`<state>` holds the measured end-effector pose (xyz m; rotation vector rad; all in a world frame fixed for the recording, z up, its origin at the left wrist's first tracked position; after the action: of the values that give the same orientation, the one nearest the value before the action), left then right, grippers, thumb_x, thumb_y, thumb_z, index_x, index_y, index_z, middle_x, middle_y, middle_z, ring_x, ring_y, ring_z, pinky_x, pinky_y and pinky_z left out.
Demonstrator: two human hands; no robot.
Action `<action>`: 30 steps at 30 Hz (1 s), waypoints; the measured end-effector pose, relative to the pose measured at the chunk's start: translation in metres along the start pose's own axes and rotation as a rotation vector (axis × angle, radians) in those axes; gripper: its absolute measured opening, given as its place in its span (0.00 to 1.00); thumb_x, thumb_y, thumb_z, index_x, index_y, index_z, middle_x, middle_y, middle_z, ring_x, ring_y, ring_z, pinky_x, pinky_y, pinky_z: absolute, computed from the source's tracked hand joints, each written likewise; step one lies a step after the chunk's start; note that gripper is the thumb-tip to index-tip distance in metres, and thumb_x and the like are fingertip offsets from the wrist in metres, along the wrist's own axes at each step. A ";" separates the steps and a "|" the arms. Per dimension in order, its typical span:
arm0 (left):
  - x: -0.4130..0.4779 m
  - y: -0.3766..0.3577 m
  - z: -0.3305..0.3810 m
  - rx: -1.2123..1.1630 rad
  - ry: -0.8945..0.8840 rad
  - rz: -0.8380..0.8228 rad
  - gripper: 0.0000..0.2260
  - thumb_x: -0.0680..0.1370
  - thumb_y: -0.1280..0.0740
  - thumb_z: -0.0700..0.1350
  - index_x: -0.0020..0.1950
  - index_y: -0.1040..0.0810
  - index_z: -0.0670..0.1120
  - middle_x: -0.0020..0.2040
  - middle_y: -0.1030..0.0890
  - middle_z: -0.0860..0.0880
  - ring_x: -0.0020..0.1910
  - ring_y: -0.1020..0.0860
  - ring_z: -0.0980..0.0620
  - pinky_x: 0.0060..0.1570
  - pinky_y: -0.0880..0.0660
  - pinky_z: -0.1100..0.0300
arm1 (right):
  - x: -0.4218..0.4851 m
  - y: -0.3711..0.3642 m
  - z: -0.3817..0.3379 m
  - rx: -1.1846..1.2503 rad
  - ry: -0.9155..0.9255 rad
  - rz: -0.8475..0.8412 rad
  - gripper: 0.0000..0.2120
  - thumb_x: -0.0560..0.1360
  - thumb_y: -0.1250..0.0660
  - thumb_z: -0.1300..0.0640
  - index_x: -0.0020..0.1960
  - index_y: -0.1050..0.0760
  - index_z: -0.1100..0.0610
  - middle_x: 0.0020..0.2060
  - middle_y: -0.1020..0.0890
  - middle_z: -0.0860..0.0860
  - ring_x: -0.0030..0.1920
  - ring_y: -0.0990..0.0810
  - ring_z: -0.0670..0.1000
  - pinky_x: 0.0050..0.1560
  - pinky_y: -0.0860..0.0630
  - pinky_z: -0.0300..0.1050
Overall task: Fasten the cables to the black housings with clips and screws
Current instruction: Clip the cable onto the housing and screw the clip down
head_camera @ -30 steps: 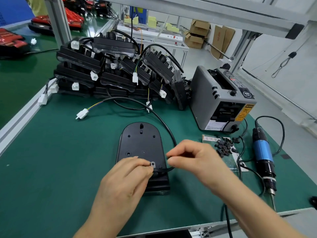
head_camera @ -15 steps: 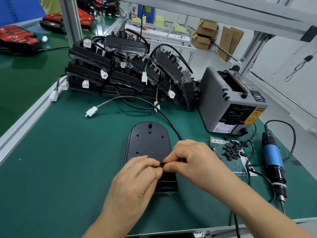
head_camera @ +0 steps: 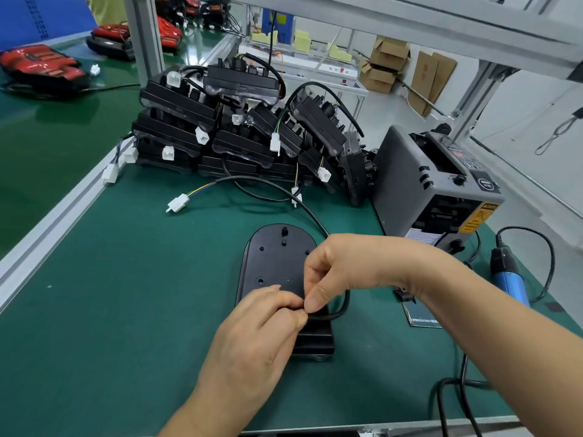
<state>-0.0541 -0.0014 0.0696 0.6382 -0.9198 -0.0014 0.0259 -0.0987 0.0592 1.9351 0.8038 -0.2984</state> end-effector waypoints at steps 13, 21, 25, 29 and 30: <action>-0.001 -0.003 -0.017 -0.114 0.175 -0.050 0.03 0.75 0.35 0.45 0.44 0.23 0.46 0.46 0.28 0.53 0.44 0.23 0.52 0.57 0.27 0.59 | -0.004 -0.011 0.011 0.304 0.028 0.001 0.05 0.67 0.24 0.55 0.36 0.20 0.50 0.31 0.20 0.43 0.34 0.25 0.43 0.40 0.27 0.36; 0.006 -0.003 -0.020 -0.156 0.285 -0.147 0.09 0.72 0.35 0.51 0.44 0.23 0.46 0.45 0.27 0.56 0.49 0.25 0.57 0.60 0.34 0.71 | -0.008 -0.011 0.013 0.262 0.074 0.153 0.08 0.68 0.24 0.55 0.34 0.23 0.48 0.28 0.23 0.41 0.31 0.29 0.41 0.35 0.32 0.34; 0.009 -0.004 -0.037 -0.188 0.428 -0.270 0.11 0.69 0.35 0.59 0.44 0.23 0.53 0.44 0.25 0.61 0.52 0.29 0.61 0.51 0.35 0.72 | -0.014 -0.013 0.016 0.348 0.091 0.149 0.08 0.69 0.25 0.58 0.35 0.22 0.49 0.28 0.23 0.41 0.32 0.28 0.41 0.36 0.31 0.32; 0.013 -0.008 -0.036 -0.173 0.384 -0.385 0.10 0.69 0.33 0.55 0.45 0.20 0.52 0.44 0.23 0.61 0.52 0.28 0.61 0.53 0.33 0.68 | -0.016 -0.017 0.016 0.382 0.091 0.108 0.09 0.70 0.26 0.59 0.35 0.22 0.49 0.29 0.23 0.41 0.33 0.28 0.41 0.36 0.32 0.30; 0.012 -0.009 -0.037 -0.183 0.392 -0.398 0.10 0.69 0.33 0.55 0.45 0.20 0.53 0.44 0.23 0.60 0.52 0.28 0.60 0.53 0.33 0.66 | -0.016 -0.018 0.015 0.375 0.087 0.094 0.08 0.70 0.27 0.58 0.35 0.22 0.49 0.29 0.23 0.41 0.32 0.28 0.40 0.36 0.32 0.29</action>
<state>-0.0170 0.0068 0.0584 0.6135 -0.3993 -0.3034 0.0044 -0.1127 0.0478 2.3434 0.7488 -0.3267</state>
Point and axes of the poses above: each hand's wrist, its own x-axis towards the middle knuckle, its own y-axis out of the back of the hand, z = x × y, the point moved 10 cm from there along x, towards the middle knuckle
